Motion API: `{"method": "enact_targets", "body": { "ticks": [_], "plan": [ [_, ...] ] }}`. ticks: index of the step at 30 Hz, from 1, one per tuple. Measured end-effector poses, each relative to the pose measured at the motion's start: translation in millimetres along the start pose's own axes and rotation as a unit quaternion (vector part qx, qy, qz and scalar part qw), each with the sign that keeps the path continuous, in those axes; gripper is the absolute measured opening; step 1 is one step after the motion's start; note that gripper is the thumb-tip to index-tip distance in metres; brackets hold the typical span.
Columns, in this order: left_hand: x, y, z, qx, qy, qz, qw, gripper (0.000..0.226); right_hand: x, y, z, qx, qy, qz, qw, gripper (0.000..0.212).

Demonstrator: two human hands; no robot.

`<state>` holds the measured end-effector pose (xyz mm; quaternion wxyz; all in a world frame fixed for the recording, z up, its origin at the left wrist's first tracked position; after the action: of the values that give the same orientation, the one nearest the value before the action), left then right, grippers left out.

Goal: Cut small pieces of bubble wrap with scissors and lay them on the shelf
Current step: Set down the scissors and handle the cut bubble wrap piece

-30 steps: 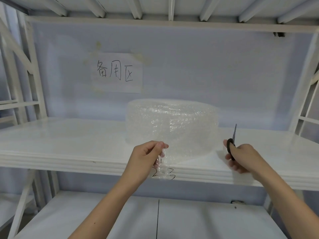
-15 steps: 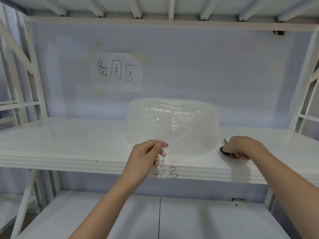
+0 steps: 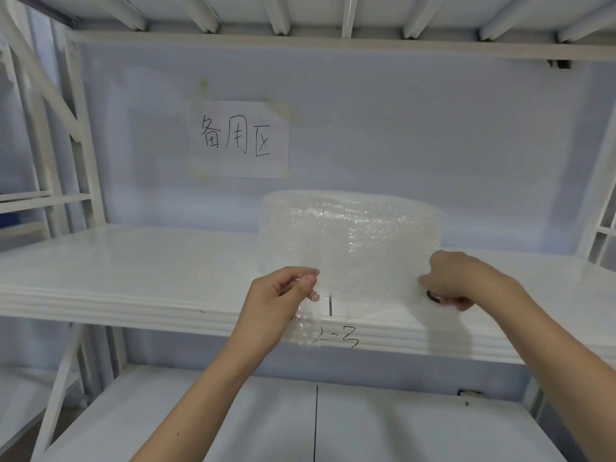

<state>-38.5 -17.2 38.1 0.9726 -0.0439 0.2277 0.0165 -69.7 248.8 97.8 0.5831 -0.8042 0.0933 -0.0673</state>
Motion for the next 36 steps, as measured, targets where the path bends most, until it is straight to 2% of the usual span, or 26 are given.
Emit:
{"method": "enact_targets", "body": {
  "ticks": [2, 5, 9, 13, 14, 16, 19, 24, 29, 34, 36],
  "plan": [
    [-2, -5, -2, 0.007, -0.001, 0.001, 1.0, 0.013, 36, 6, -30, -0.025, -0.084, -0.017, 0.996, 0.03],
    [-5, -12, -5, 0.043, -0.017, 0.009, 0.999, 0.013, 85, 21, -79, -0.165, -0.187, -0.066, 0.966, 0.043],
    [-7, -23, -5, 0.072, -0.031, 0.019, 0.997, 0.014, 86, 48, -115, -0.263, -0.25, -0.019, 0.932, 0.038],
    [-4, -41, -5, 0.072, -0.038, 0.038, 0.996, 0.014, 67, 73, -131, -0.306, -0.256, 0.009, 0.917, 0.043],
    [-4, -46, -5, 0.07, -0.041, 0.043, 0.996, 0.014, 64, 78, -135, -0.326, -0.258, -0.004, 0.91, 0.038],
    [-5, -56, -8, 0.056, -0.043, 0.057, 0.996, 0.014, 59, 87, -143, -0.412, -0.254, -0.072, 0.872, 0.024],
    [-7, -70, -11, 0.027, -0.041, 0.072, 0.996, 0.013, 56, 98, -154, -0.502, -0.241, -0.132, 0.82, 0.02],
    [-9, -87, -14, -0.006, -0.016, 0.047, 0.999, 0.026, 50, 111, -168, -0.535, -0.219, -0.178, 0.797, 0.011],
    [-12, -96, -16, -0.023, 0.0, 0.023, 0.999, 0.035, 44, 121, -177, -0.591, -0.189, -0.213, 0.755, 0.006],
    [-16, -98, -23, -0.056, -0.011, 0.01, 0.998, 0.044, 39, 122, -181, -0.627, -0.183, -0.222, 0.724, 0.007],
    [-18, -97, -23, -0.078, -0.009, 0.008, 0.997, 0.043, 38, 121, -181, -0.628, -0.186, -0.224, 0.722, 0.007]
  ]
}}
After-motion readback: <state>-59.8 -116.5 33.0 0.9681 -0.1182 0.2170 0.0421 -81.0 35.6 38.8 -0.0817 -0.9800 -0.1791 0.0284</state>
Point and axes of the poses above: each hand's wrist, its own x-axis away from the middle knuckle, its own y-axis out of the palm, z = x × y, the point moved 4 cm from there along -x, towards the middle knuckle, and after that the axes turned 4 degrees about -x, right-handed, at the moved point
